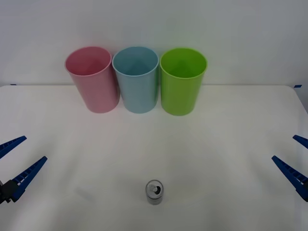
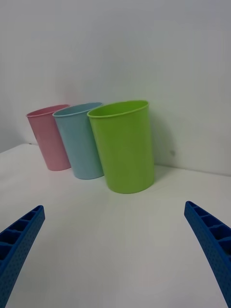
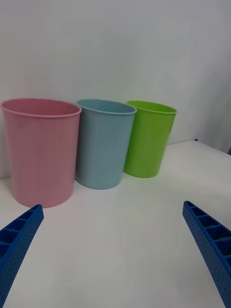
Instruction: Grasp the object on the table and drop it into the matching bin: aluminum can to the light blue bin, PET bottle to the pink bin.
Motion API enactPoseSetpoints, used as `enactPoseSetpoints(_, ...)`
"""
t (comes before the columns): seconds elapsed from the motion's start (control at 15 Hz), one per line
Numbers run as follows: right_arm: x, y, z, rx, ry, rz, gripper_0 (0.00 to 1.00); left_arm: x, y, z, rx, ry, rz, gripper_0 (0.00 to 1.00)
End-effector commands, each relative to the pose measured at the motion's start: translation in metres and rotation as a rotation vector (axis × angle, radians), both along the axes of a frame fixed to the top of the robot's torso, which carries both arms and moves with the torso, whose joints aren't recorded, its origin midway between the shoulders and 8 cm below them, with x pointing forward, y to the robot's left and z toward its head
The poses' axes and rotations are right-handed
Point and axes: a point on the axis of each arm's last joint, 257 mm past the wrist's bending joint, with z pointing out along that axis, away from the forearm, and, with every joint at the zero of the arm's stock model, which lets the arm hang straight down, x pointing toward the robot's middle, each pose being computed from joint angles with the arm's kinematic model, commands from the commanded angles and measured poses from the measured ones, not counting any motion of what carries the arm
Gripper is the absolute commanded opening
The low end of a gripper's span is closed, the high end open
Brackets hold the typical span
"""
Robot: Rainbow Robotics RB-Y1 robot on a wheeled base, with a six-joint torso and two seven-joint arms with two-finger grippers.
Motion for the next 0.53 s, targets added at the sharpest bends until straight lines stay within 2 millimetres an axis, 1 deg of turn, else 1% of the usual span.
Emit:
enactPoseSetpoints(0.07,-0.0029,0.0021,-0.0082,0.005,0.017,-0.001,1.0,0.0,0.0,0.0,0.0,0.0,0.0,1.0)
enactPoseSetpoints(0.13,-0.0024,0.003,-0.0063,-0.004,0.013,0.003,1.0,0.0,0.0,0.0,0.0,0.0,0.0,1.0)
enactPoseSetpoints(0.53,-0.0103,0.0099,-0.0129,-0.051,0.037,0.054,1.0,0.0,0.0,0.0,0.0,0.0,0.0,1.0)
